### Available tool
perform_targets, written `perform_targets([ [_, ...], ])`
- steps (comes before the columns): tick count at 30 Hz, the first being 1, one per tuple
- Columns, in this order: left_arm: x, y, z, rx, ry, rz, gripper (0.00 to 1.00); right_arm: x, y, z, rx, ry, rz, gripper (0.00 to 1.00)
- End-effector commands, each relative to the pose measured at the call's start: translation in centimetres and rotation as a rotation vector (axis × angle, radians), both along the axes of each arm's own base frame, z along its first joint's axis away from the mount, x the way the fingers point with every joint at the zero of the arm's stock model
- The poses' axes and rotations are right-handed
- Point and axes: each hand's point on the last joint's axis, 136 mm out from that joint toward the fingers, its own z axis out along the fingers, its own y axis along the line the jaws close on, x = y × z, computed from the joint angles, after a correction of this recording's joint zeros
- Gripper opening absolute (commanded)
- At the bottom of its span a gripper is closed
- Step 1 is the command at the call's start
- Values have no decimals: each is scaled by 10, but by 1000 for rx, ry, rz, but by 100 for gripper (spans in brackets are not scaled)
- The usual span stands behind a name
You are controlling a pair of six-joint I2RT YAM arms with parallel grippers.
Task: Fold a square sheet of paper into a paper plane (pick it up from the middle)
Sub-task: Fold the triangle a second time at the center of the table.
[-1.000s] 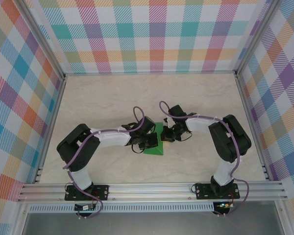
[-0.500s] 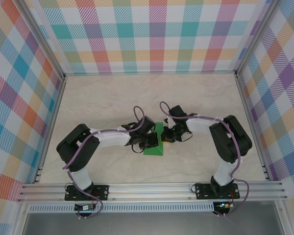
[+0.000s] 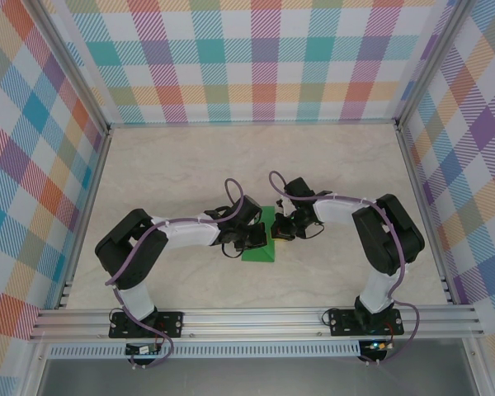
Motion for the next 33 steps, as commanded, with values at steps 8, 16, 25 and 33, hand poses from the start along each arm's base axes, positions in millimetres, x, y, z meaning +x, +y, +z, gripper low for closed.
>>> perform_targets([
  [8,-6,14,-19,64,31,11,5,-2,2,0,-6,15,16,6],
  [16,-7,14,-21,60,37,11,5,1,5,2,-1,7,20,6],
  [25,-8,15,-24,68,45,12,5,3,6,3,-2,4,24,6],
  [33,-10,17,-30,80,55,14,5,2,5,2,-7,9,24,6],
])
